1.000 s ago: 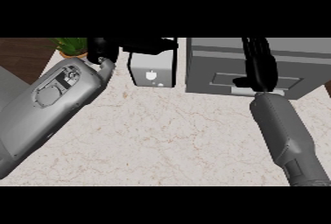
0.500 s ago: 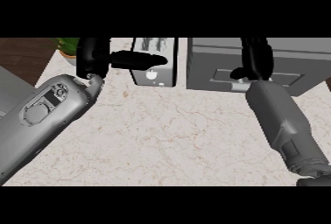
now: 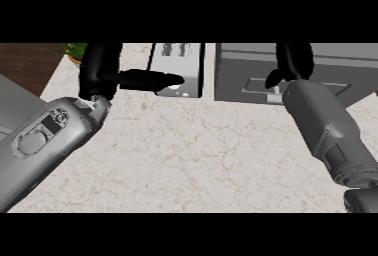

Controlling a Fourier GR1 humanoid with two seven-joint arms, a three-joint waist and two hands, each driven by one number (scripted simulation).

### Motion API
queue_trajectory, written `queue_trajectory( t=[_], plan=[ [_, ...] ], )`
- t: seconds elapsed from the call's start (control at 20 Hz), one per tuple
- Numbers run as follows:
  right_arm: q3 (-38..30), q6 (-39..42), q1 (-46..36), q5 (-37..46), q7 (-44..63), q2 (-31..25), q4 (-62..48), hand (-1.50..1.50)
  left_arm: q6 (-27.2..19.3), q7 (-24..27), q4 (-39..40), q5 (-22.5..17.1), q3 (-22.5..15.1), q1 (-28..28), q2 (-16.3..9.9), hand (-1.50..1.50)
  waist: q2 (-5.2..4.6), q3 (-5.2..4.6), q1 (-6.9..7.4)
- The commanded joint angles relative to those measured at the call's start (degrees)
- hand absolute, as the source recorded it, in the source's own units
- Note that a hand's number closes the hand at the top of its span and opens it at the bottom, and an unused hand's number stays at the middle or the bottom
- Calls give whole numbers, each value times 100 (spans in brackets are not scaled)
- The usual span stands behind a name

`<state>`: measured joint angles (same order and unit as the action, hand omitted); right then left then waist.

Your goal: Pick up the can, place it into the drawer and close the drawer

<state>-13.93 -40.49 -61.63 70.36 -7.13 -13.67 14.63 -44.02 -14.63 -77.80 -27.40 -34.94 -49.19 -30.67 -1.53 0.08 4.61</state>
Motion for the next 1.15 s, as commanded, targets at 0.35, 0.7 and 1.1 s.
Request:
queue_trajectory(
  t=[0.35, 0.7, 1.1],
  plan=[
    [-1202, 277, -506, -1481, -1264, 493, 238, -150, -63, 89, -209, 106, 91, 352, -33, -150, -10, 26, 57],
    [-1965, 785, -706, -2403, -1785, 761, 357, -150, -25, 94, -388, 144, 39, 655, -3, -150, 51, 18, -58],
    [-2506, 1484, -789, -3183, -2163, 749, 409, -150, 103, 316, -518, 222, 336, 1149, -177, -150, 102, -1, -247]
  ],
)
